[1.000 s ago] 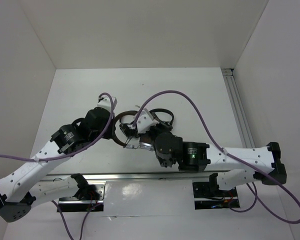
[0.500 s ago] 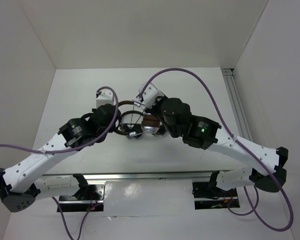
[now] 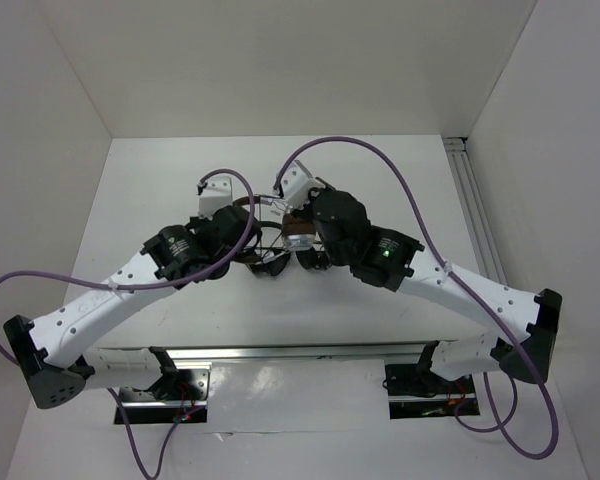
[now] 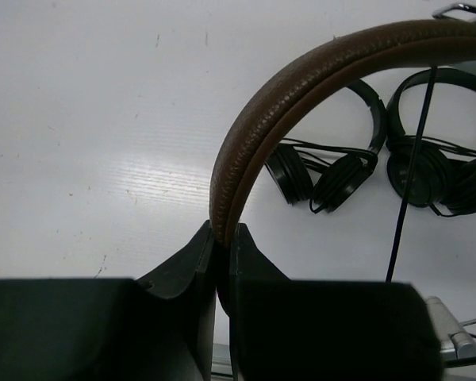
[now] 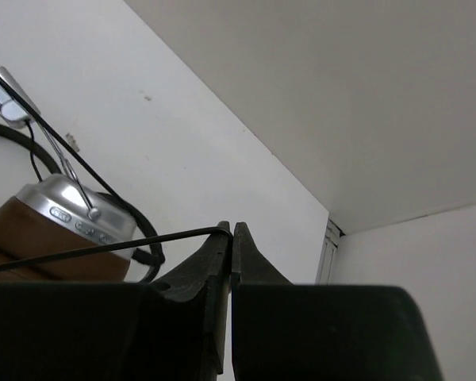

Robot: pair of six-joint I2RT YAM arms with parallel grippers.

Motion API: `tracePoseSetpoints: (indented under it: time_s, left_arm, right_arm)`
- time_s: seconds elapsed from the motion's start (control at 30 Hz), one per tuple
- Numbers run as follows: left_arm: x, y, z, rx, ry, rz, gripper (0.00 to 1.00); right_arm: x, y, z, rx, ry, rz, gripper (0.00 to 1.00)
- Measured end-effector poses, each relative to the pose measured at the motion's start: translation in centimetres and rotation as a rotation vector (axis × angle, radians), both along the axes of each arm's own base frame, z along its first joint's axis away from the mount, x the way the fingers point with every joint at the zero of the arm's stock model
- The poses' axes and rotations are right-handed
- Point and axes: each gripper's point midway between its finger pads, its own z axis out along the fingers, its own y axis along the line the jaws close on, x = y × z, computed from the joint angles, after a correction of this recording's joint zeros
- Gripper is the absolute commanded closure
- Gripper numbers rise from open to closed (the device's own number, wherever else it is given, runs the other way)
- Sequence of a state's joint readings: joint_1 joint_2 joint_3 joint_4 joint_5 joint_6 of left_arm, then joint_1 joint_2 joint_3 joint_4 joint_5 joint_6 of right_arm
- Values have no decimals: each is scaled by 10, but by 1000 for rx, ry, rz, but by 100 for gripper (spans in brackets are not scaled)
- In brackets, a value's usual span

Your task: Wrap the headphones

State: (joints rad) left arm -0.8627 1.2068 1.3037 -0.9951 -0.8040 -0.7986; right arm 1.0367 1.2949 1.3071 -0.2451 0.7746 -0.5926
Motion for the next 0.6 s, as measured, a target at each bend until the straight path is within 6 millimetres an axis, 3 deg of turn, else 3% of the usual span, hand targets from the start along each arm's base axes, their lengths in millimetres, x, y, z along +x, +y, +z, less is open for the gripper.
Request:
tracePoseSetpoints:
  time_s: [0.2,0.3,0.6]
  left_arm:
    - [5,-5,15,-75,-49,66,100]
    - [7,-19,20,-114,-59,15,100]
    - [3,-46,6,-113,-8,-166,100]
  right_arm:
    - [20,-16,-1,80,16,-45,95]
    - [30,-28,-9,125,44,-50,95]
    - [36,-23,-9,196,93,82,88]
